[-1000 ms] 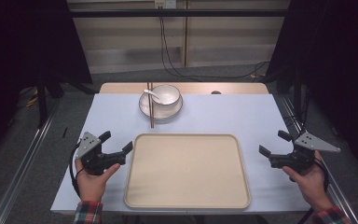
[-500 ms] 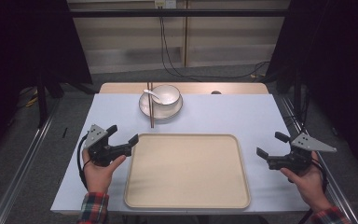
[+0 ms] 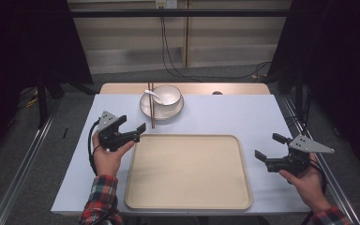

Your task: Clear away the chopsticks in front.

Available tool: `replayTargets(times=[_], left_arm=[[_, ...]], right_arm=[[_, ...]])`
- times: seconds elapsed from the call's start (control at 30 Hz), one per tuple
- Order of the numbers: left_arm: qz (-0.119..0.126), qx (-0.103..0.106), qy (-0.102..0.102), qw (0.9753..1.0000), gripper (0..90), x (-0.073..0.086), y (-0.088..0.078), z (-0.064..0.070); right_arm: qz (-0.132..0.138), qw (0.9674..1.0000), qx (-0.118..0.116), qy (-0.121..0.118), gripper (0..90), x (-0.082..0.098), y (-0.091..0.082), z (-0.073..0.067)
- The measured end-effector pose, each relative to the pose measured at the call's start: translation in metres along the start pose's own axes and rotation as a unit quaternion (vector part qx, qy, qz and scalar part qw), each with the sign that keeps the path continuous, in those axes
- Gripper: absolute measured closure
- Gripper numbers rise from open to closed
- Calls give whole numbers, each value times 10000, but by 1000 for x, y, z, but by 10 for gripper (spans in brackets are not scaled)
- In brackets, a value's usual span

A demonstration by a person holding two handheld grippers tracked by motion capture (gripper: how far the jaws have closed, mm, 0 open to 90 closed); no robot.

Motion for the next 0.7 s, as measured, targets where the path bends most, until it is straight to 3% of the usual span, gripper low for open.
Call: replayTargets(times=[0.23,0.33,0.5,0.7], left_arm=[[-130,-173,63,9997,210,-1,28,-11],[-121,-281,-145,9994,212,-2,39,-15],[-252,-441,-235,9984,224,-1,52,-22],[-392,-471,-236,9978,238,0,64,-22]], right_arm=[[-32,10000,16,33,24,1,0,3],[-28,10000,10,-24,25,1,0,3],[-32,9999,-71,-75,25,2,-2,-1],[-35,9999,-38,-89,25,1,-2,-1]])
Point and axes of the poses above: each handheld gripper's, and its own axes: y roughly forward along the jaws, x roughly out of its underside, z roughly to its right, the point moved 10 cm from there along y, roughly forward along the jaws
